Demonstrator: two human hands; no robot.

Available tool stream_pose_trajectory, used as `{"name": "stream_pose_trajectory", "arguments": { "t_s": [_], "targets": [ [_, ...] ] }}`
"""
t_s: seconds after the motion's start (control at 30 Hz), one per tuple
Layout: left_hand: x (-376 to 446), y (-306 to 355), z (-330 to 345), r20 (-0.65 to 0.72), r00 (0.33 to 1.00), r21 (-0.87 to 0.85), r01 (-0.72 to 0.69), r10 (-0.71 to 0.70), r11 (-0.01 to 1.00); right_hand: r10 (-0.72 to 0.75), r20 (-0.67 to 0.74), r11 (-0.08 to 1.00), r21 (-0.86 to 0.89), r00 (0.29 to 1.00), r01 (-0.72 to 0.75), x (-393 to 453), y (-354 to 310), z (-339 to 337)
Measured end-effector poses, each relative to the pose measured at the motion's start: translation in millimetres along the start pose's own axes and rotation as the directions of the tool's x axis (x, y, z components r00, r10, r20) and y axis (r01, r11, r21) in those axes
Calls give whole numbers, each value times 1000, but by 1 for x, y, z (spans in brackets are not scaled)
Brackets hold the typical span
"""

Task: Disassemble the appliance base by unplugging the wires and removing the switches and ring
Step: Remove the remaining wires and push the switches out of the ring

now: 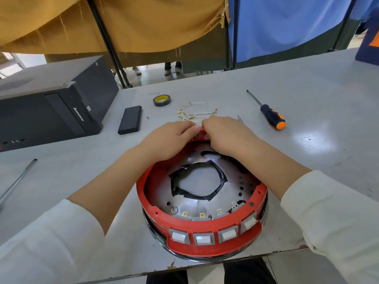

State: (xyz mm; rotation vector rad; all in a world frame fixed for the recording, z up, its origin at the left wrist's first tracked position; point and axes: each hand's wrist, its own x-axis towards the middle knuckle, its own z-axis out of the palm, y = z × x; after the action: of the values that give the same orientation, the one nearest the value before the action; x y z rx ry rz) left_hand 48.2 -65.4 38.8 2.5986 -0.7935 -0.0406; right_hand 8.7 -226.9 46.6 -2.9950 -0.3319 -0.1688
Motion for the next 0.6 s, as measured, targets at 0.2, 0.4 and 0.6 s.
{"name": "stream_pose_trajectory", "arguments": {
  "t_s": [0.2, 0.4, 0.6],
  "targets": [
    [9, 2, -6, 102, 988, -296, 143, -118, 944, 16, 1, 1000, 13, 1000, -16, 2, 0, 2],
    [13, 20, -32, 114, 992, 176, 35, -56, 984, 8, -29, 1000, -3, 1000, -8, 3, 1, 5],
    [15, 38, -2, 114, 993, 565, -62, -4, 822, 15, -35, 1000, -17, 999, -16, 2, -2, 5]
  ]
}}
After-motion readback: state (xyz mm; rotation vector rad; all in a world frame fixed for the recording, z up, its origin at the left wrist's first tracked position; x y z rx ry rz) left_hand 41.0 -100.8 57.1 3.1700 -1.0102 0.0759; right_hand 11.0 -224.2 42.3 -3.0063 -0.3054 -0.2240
